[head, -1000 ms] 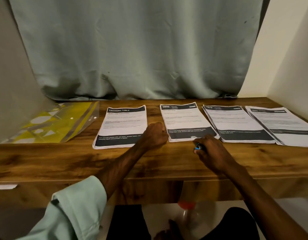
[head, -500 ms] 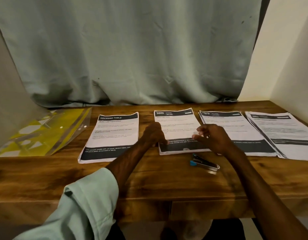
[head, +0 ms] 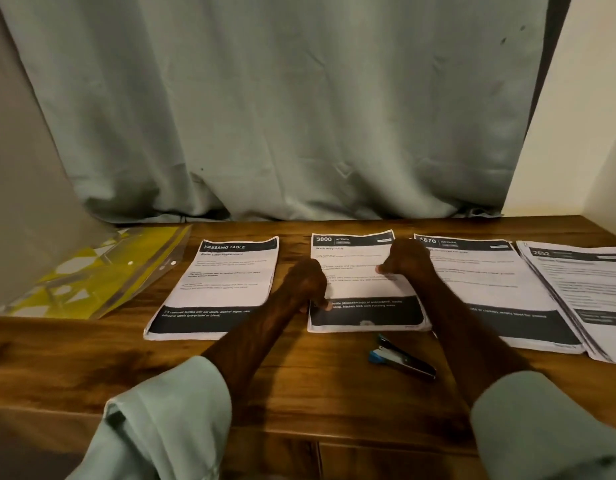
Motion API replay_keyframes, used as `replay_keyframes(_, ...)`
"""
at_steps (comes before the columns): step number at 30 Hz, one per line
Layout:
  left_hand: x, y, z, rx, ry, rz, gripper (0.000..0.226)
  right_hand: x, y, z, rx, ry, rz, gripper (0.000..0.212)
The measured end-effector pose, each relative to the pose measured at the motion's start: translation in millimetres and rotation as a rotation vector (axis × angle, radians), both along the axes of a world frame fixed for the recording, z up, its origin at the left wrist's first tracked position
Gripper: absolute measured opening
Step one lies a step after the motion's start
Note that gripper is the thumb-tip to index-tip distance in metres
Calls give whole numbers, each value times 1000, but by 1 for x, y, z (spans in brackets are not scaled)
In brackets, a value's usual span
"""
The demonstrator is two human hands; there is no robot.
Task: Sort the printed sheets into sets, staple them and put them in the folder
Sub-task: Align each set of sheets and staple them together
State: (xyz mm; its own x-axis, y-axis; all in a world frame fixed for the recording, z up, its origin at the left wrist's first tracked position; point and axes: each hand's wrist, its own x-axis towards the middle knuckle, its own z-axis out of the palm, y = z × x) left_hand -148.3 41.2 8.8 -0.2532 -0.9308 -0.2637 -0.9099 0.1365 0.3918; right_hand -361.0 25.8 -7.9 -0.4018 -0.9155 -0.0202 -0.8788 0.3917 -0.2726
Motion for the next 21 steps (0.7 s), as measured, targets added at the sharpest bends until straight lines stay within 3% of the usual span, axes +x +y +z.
replay_keyframes(5,-2,-4,1,21,-17,15,79,-4,-25,0,86,-37,-21,73)
replay_keyframes(10,-5,-3,3,9,-44,-17,66,-9,-35,5,154,-85,-43,83)
replay_keyframes(16,-5,-1,7,-5,-76,-58,67,-22,-45,2,220,-176,-106,103)
replay_keyframes(21,-2,-1,7,-61,-32,-95,60,-27,-57,-5,256,-185,-122,102)
